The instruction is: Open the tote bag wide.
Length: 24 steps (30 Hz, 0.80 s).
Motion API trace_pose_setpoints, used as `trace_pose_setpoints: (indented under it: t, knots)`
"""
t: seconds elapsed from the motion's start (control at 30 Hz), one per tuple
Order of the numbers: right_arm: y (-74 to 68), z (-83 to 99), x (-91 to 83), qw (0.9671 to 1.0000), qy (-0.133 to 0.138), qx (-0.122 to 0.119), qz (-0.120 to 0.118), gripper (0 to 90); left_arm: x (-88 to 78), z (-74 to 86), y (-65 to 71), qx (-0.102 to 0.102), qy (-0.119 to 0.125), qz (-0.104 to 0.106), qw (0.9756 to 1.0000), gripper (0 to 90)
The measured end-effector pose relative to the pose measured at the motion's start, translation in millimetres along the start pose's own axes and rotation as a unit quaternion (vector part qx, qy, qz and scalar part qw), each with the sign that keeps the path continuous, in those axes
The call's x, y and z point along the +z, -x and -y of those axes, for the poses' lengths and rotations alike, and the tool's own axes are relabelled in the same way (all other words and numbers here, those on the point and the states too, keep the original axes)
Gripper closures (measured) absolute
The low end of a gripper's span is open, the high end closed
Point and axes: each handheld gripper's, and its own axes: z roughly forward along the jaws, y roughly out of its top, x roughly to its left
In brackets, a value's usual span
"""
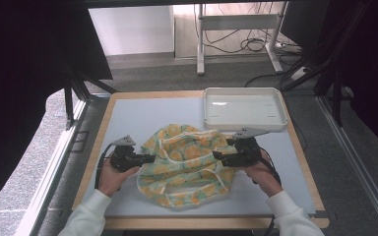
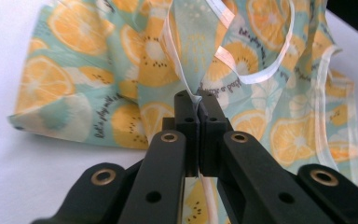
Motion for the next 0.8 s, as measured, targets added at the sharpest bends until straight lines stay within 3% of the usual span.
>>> trace_pose_setpoints:
  t: [0.2,0.4,0.47,0.8]
  knots:
    - [-0.9,-1.9,10.2,0.9999,-0.013,-0.001,-0.012,25.2,-2.0,-1.1,-0.4,0.0,0.006,-0.002,1.0,90.0]
    - [-9.2,-1.7,21.0,0.9988,-0.041,-0.027,-0.008,22.3,-3.6,-1.2,-1.9,-0.003,0.008,-0.005,1.0,90.0]
    - [-8.7,0.4,23.9,0.9984,-0.051,-0.023,-0.009,21.0,-3.1,-1.0,-2.1,-0.004,0.006,-0.004,1.0,90.0]
    - [-8.4,9.5,38.0,0.9946,-0.096,-0.036,0.019,15.3,-0.6,-0.9,-1.6,-0.002,-0.002,-0.003,1.0,90.0]
